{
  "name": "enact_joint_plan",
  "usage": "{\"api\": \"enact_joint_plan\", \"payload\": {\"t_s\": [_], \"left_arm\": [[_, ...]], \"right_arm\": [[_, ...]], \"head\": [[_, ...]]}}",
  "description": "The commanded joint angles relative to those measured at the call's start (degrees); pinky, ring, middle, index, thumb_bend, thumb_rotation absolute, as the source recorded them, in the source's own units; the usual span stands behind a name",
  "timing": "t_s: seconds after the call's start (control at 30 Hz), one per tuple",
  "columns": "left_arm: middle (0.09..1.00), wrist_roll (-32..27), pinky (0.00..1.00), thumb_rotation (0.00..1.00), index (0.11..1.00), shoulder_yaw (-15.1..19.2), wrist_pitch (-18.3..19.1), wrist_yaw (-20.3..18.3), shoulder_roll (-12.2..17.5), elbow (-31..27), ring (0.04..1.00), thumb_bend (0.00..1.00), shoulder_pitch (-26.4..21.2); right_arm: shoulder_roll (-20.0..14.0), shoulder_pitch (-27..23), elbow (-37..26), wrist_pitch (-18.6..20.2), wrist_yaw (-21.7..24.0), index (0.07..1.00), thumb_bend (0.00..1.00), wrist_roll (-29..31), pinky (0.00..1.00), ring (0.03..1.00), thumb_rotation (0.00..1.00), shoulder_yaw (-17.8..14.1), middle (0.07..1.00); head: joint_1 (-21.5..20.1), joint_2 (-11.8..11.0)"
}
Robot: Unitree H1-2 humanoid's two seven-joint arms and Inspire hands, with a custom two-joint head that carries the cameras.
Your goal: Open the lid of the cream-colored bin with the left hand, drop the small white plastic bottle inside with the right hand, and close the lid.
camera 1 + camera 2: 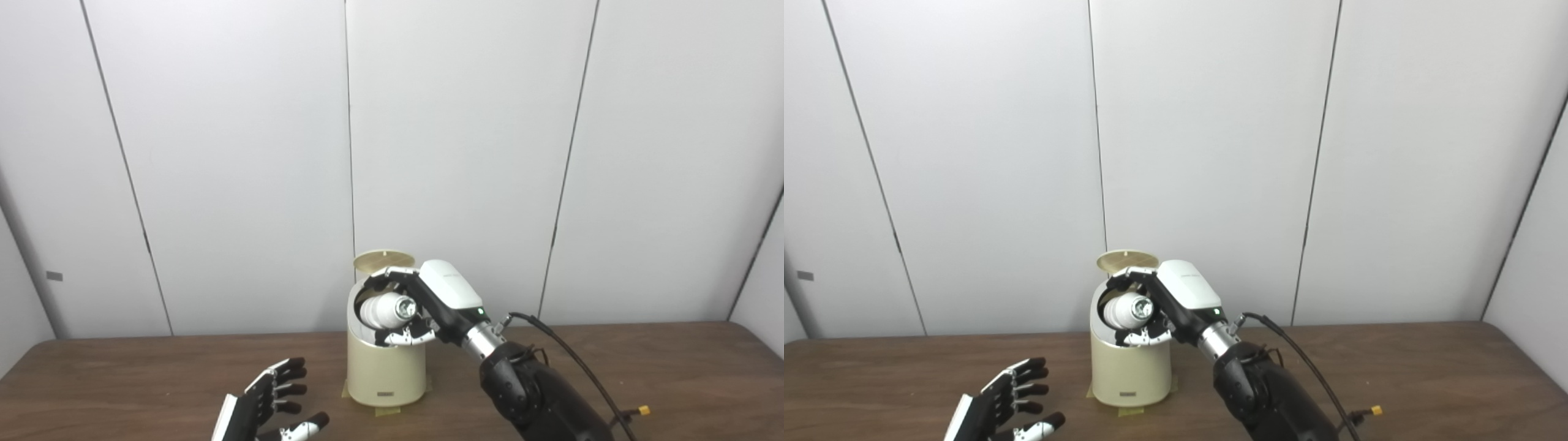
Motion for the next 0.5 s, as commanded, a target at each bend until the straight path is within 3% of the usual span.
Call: {"api": "enact_joint_plan", "payload": {"t_s": [0.0,0.47], "left_arm": [[0.79,-0.72,0.62,0.06,0.815,-0.14,-0.59,-0.19,0.02,-0.43,0.728,0.73,-0.71],[0.782,-0.23,0.62,0.07,0.808,-0.33,-1.15,0.1,0.07,0.1,0.725,0.74,-0.91]], "right_arm": [[-0.81,-2.01,-1.42,-0.03,0.04,0.686,0.81,-0.01,0.45,0.554,0.14,-0.25,0.676],[-0.65,-1.4,-2.43,-1.4,0.07,0.688,0.81,1.36,0.41,0.525,0.12,-1.1,0.66]], "head": [[0.03,0.12],[0.05,0.26]]}}
